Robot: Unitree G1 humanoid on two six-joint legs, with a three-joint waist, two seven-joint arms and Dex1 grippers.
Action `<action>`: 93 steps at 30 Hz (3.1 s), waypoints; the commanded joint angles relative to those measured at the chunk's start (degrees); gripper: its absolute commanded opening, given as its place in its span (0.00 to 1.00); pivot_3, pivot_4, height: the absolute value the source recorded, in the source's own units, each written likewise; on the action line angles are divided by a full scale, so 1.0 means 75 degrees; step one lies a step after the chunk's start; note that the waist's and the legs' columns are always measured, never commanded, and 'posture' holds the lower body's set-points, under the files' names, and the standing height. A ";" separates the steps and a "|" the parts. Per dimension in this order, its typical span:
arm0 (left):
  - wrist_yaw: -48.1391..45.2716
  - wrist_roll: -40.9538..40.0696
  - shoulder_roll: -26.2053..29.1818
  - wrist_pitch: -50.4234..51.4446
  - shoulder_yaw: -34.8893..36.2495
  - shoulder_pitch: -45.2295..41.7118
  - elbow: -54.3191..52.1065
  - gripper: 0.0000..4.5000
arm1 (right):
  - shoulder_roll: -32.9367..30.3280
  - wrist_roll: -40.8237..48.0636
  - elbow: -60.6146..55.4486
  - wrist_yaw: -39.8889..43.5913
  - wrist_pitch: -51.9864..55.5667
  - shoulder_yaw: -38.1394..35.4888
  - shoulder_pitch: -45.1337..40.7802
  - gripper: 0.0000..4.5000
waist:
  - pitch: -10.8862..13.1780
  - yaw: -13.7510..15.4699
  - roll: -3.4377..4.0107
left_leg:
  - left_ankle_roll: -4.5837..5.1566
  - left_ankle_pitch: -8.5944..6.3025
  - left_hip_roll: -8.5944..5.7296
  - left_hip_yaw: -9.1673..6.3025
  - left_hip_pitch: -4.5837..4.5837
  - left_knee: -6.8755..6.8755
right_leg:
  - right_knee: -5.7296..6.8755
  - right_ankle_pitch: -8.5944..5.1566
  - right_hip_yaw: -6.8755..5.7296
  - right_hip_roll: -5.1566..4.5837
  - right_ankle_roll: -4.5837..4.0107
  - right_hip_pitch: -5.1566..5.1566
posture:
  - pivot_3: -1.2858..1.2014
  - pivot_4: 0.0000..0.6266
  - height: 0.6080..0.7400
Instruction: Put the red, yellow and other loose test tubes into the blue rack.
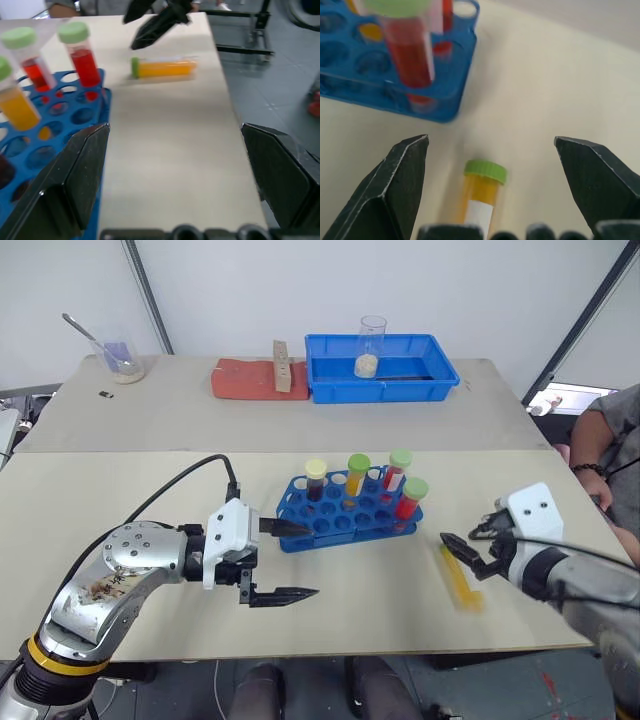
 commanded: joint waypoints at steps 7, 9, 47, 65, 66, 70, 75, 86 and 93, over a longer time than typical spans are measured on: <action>-0.0044 0.0121 -0.0107 -0.0305 -0.0260 0.0230 -0.0543 1.00 | -0.0909 0.0760 0.1814 0.0334 0.1125 0.0949 -0.0832 0.98 | 0.0001 -0.0009 -0.0001 | 0.0009 -0.0005 -0.0007 0.0002 -0.0012 0.0013 | -0.0009 0.0003 0.0006 -0.0005 0.0031 0.0002 | 0.52 0.24 1.00; 0.0016 0.0168 -0.0171 -0.0316 -0.0325 0.0271 -0.0595 1.00 | -0.1018 0.0801 0.2230 0.0356 0.1125 0.1277 -0.1084 0.98 | 0.0001 -0.0040 -0.0001 | 0.0009 -0.0004 -0.0008 0.0003 -0.0006 0.0021 | -0.0009 0.0010 0.0010 -0.0005 0.0033 0.0008 | 0.52 0.24 1.00; -0.0079 -0.0504 0.0070 -0.0138 0.1245 0.0105 0.0984 1.00 | 0.3005 -0.0573 0.0952 0.0383 -0.6555 0.2932 -0.0561 0.22 | -0.0001 -0.0050 -0.0005 | 0.0009 -0.0004 0.0010 -0.0010 -0.0017 0.0005 | -0.0002 0.0017 -0.0003 0.0015 0.0047 -0.0010 | 0.52 0.24 1.00; 0.0236 -0.0746 -0.0036 0.0302 0.1046 -0.0074 0.0474 1.00 | 0.4417 -0.3554 0.3604 -0.0171 -1.0630 0.3833 -0.0085 0.22 | -0.0001 -0.0050 -0.0005 | 0.0007 -0.0003 0.0011 -0.0011 -0.0006 0.0003 | 0.0020 0.0015 -0.0004 0.0017 0.0031 -0.0011 | 0.52 0.24 1.00; 0.0243 -0.0746 -0.0042 0.0309 0.1044 -0.0082 0.0468 1.00 | 0.4450 -0.3634 0.3679 -0.0214 -1.0702 0.3836 -0.0076 0.22 | -0.0001 -0.0051 -0.0005 | 0.0007 -0.0003 0.0011 -0.0010 -0.0005 0.0003 | 0.0020 0.0015 -0.0004 0.0017 0.0031 -0.0010 | 0.52 0.24 1.00; 0.0251 -0.0737 -0.0048 0.0299 0.1028 -0.0110 0.0476 1.00 | 0.4510 -0.3914 0.3918 -0.0331 -1.0880 0.3858 -0.0004 0.22 | -0.0001 -0.0052 -0.0005 | 0.0007 -0.0003 0.0011 -0.0010 -0.0004 0.0003 | 0.0021 0.0010 -0.0004 0.0017 0.0022 -0.0010 | 0.52 0.24 1.00; 0.0241 -0.0709 -0.0073 0.0289 0.0978 -0.0211 0.0525 1.00 | 0.4566 -0.4205 0.4261 -0.0381 -1.1196 0.3943 0.0078 0.22 | -0.0001 -0.0048 -0.0005 | 0.0007 -0.0003 0.0010 -0.0011 0.0005 0.0004 | 0.0022 0.0009 -0.0004 0.0017 0.0019 -0.0001 | 0.52 0.24 1.00; 0.0247 -0.0724 -0.0089 0.0321 0.0993 -0.0268 0.0568 1.00 | 0.4608 -0.4314 0.3905 -0.0423 -1.1172 0.3978 0.0319 0.22 | -0.0002 -0.0044 -0.0005 | 0.0007 -0.0003 0.0010 -0.0011 0.0012 0.0005 | 0.0025 -0.0003 -0.0003 0.0017 -0.0001 0.0002 | 0.52 0.24 1.00; 0.0261 -0.0701 -0.0110 0.0320 0.0988 -0.0307 0.0623 1.00 | 0.4929 -0.4346 0.4333 -0.0549 -1.1704 0.3948 0.0280 0.22 | -0.0002 -0.0052 -0.0005 | 0.0006 -0.0003 0.0011 -0.0012 0.0011 0.0003 | 0.0027 -0.0006 -0.0003 0.0017 -0.0006 0.0001 | 0.52 0.24 1.00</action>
